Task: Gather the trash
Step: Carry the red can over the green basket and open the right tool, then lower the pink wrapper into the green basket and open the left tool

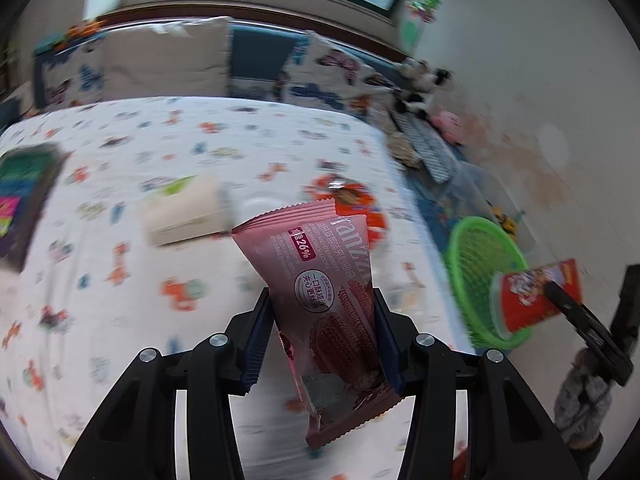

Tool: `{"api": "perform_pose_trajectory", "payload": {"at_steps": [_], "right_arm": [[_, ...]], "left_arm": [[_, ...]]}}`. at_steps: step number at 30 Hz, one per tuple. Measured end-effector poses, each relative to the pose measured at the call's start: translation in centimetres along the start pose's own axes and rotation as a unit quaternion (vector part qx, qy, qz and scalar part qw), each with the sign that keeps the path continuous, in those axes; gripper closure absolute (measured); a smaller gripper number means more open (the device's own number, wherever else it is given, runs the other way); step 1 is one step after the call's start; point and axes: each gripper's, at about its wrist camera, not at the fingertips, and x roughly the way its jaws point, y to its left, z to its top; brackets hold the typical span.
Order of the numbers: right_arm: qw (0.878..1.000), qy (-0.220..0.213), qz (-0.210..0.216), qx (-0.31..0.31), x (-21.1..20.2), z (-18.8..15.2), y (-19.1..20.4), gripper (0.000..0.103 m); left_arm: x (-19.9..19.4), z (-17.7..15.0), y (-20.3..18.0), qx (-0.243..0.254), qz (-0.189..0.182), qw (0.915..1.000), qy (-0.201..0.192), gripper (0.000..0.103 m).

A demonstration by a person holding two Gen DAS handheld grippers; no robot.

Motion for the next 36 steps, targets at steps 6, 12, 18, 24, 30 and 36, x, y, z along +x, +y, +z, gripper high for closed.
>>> {"api": "perform_pose_trajectory", "payload": {"at_steps": [6, 12, 18, 24, 30, 36], "right_arm": [[0.999, 0.005, -0.044, 0.029, 1.4, 0.0, -3.8, 0.036], [0.996, 0.023, -0.068, 0.062, 3.2, -0.7, -7.1, 0.036], [0.992, 0.037, -0.087, 0.082, 4.8, -1.4, -9.5, 0.036], [0.99, 0.054, -0.102, 0.086, 6.1, -2.4, -10.7, 0.036], [0.989, 0.06, -0.1, 0.095, 6.5, -2.9, -11.2, 0.035], [0.988, 0.057, -0.1, 0.102, 6.1, -3.1, -11.6, 0.03]], "left_arm": [[2.7, 1.6, -6.0, 0.048, -0.036, 0.9981, 0.014, 0.057], [5.6, 2.6, -11.5, 0.095, -0.057, 0.9935, 0.027, 0.057], [8.0, 3.2, -15.9, 0.126, -0.076, 0.9884, 0.035, 0.057], [10.3, 3.3, -19.0, 0.145, -0.097, 0.9837, 0.044, 0.057], [12.5, 3.2, -21.0, 0.154, -0.101, 0.9814, 0.056, 0.057], [14.2, 3.1, -21.8, 0.155, -0.104, 0.98, 0.069, 0.057]]}}
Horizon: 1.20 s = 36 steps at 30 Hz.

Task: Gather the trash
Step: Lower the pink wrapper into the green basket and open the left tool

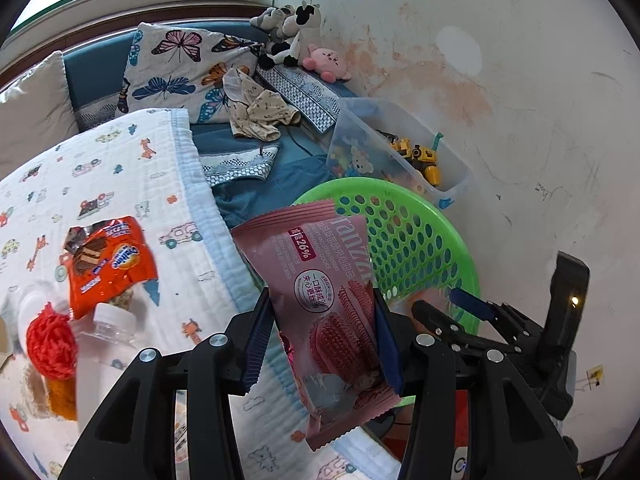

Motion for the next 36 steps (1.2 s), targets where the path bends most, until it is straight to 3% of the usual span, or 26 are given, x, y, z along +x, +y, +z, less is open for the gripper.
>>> {"api": "perform_pose_trajectory", "payload": {"at_steps": [20, 27, 36], "right_arm": [[1.0, -0.027, 0.014, 0.006, -4.4, -2.4, -0.6, 0.025], [0.999, -0.029, 0.016, 0.012, -4.9, -2.8, -0.8, 0.025], [0.999, -0.032, 0.024, 0.01, -5.4, -3.1, -0.2, 0.025]], "left_arm": [[3.6, 0.4, -1.6, -0.003, -0.009, 0.9999, 0.014, 0.055], [4.1, 0.3, -1.5, -0.007, -0.013, 0.9998, 0.014, 0.04], [2.4, -0.5, -1.1, -0.001, -0.012, 0.9999, 0.005, 0.036]]}}
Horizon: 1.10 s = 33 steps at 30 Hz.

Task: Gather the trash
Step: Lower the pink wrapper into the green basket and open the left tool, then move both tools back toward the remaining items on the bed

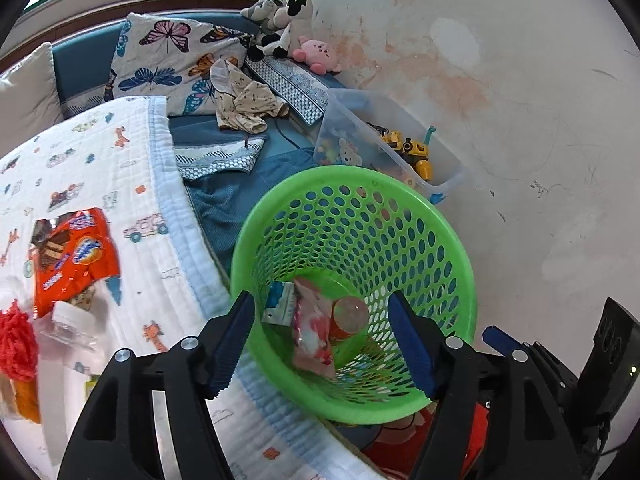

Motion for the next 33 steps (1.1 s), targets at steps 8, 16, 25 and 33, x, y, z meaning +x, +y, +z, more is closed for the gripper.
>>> {"api": "perform_pose_trajectory", "payload": {"at_steps": [8, 16, 25, 33], "right_arm": [[1.0, -0.006, 0.013, -0.011, -0.9, -0.7, 1.8, 0.023], [0.999, -0.005, 0.034, -0.031, -1.0, -1.0, 4.6, 0.023], [0.996, 0.005, 0.067, -0.063, -0.2, -1.0, 9.5, 0.023], [0.989, 0.017, 0.1, -0.105, 1.0, -1.5, 14.8, 0.02]], "left_arm": [[-4.1, -1.5, 2.3, 0.003, 0.037, 0.999, -0.025, 0.036], [-8.5, -3.7, 6.6, -0.013, 0.074, 0.996, -0.048, 0.036], [-12.5, -6.5, 12.5, -0.052, 0.117, 0.9898, -0.063, 0.033], [-15.4, -8.5, 16.5, -0.091, 0.131, 0.9843, -0.075, 0.033]]}}
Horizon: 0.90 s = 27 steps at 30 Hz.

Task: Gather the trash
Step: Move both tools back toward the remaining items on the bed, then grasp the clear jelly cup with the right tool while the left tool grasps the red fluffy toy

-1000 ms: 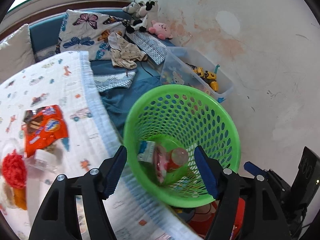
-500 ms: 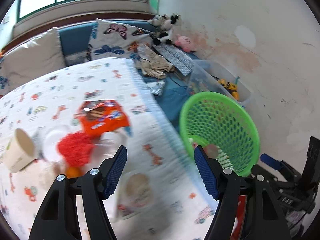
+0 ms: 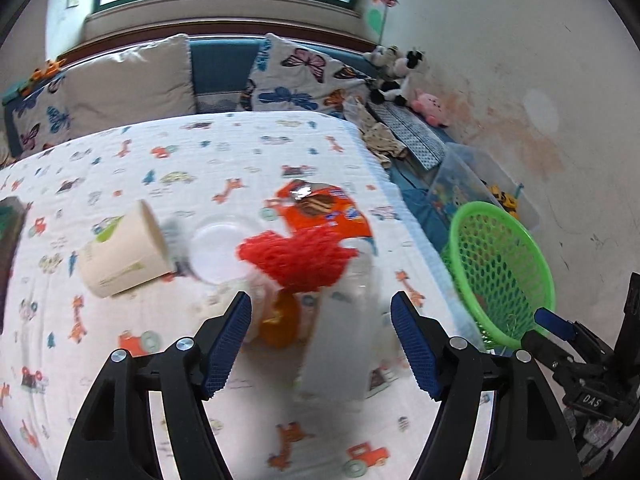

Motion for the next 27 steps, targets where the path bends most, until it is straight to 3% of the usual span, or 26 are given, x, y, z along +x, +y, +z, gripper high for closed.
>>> {"api": "perform_pose_trajectory", "payload": {"at_steps": [16, 27], "right_arm": [[0.996, 0.051, 0.049, -0.048, 6.5, -0.7, 6.0, 0.015], [0.996, 0.074, 0.047, -0.036, 10.4, -0.6, 5.4, 0.014]], "left_arm": [[-2.1, -1.6, 6.4, -0.043, 0.032, 0.9986, -0.005, 0.033], [-0.8, -1.9, 8.1, -0.054, 0.031, 0.998, 0.01, 0.033]]}}
